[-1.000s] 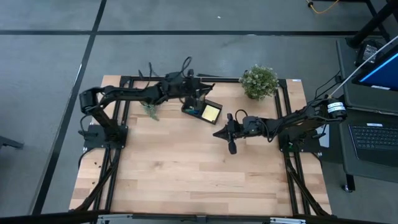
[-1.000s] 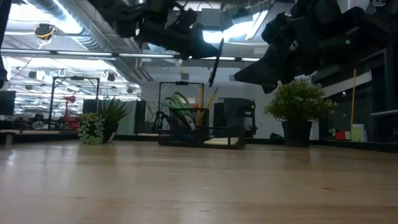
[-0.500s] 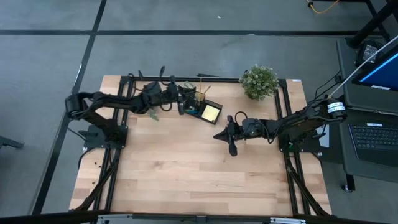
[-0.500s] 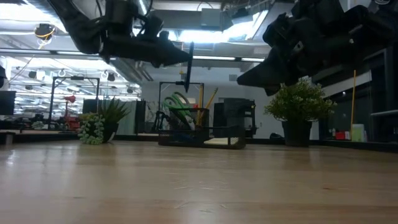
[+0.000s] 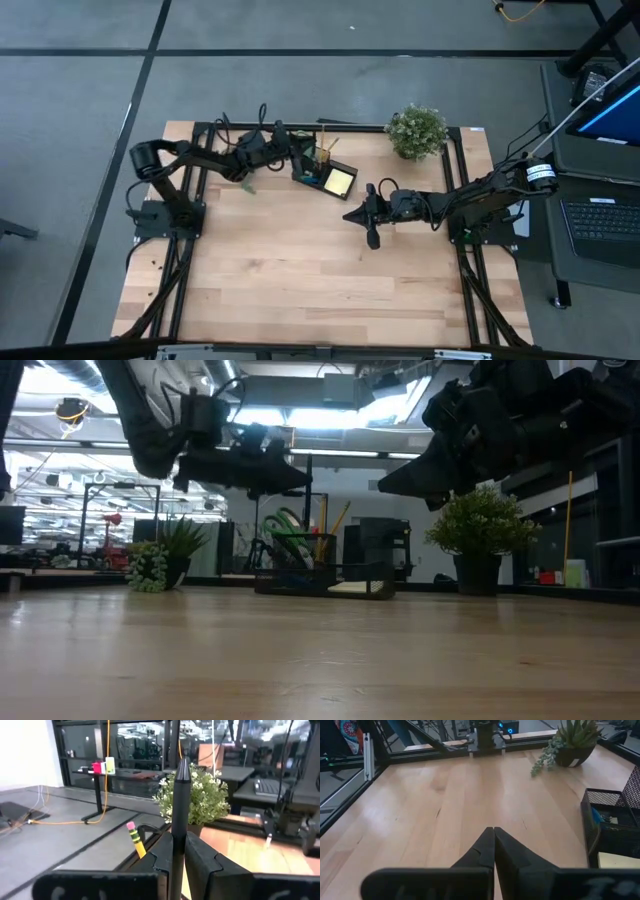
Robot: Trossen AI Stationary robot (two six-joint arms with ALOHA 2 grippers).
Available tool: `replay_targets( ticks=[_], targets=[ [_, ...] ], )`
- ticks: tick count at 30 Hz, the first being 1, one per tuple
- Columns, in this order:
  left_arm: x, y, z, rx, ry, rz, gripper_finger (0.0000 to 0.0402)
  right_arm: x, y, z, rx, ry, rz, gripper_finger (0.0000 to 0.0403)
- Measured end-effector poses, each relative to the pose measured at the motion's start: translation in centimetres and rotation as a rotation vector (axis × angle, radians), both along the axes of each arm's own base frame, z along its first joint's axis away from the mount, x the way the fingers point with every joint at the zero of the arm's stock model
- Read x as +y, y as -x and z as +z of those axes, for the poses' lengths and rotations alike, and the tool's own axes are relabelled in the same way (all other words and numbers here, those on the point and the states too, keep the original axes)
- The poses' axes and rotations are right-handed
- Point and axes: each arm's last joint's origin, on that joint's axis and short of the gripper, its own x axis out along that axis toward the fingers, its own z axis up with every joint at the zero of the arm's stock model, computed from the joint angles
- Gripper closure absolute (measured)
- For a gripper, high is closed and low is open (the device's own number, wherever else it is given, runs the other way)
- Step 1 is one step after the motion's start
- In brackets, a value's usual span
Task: Pick and place office supplies into organizer
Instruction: Put the pen into the desk organizer
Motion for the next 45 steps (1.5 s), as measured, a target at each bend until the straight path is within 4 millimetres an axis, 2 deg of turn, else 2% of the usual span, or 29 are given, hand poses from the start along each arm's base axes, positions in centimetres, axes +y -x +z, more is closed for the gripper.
replay_targets(
  ticks=[12, 15, 26, 31, 40, 45],
  targets=[
    [0.6, -1.2, -4.9, 0.017, 0.180, -0.010, 0.0375, 0.0, 0.0, 0.0, 0.001, 0.004, 0.000, 0.0393],
    [0.4, -1.4, -5.8, 0.041, 0.174, -0.018, 0.0375, 0.0, 0.0, 0.0, 0.001, 0.006, 0.001, 0.0393],
    [-0.3, -2.0, -6.7, 0.060, 0.149, -0.045, 0.0370, 0.0, 0.0, 0.0, 0.002, 0.007, 0.001, 0.0393],
    [-0.2, -2.0, -6.6, 0.052, 0.140, -0.040, 0.0359, 0.0, 0.0, -0.1, 0.007, 0.006, 0.000, 0.0393],
    [-0.2, -1.9, -6.6, 0.054, 0.132, -0.036, 0.0364, 0.0, 0.0, -0.1, 0.010, 0.006, 0.000, 0.0393],
    [-0.2, -1.9, -6.4, 0.061, 0.066, 0.010, 0.0370, 0.0, 0.0, -0.1, 0.010, 0.005, 0.000, 0.0393]
  ],
)
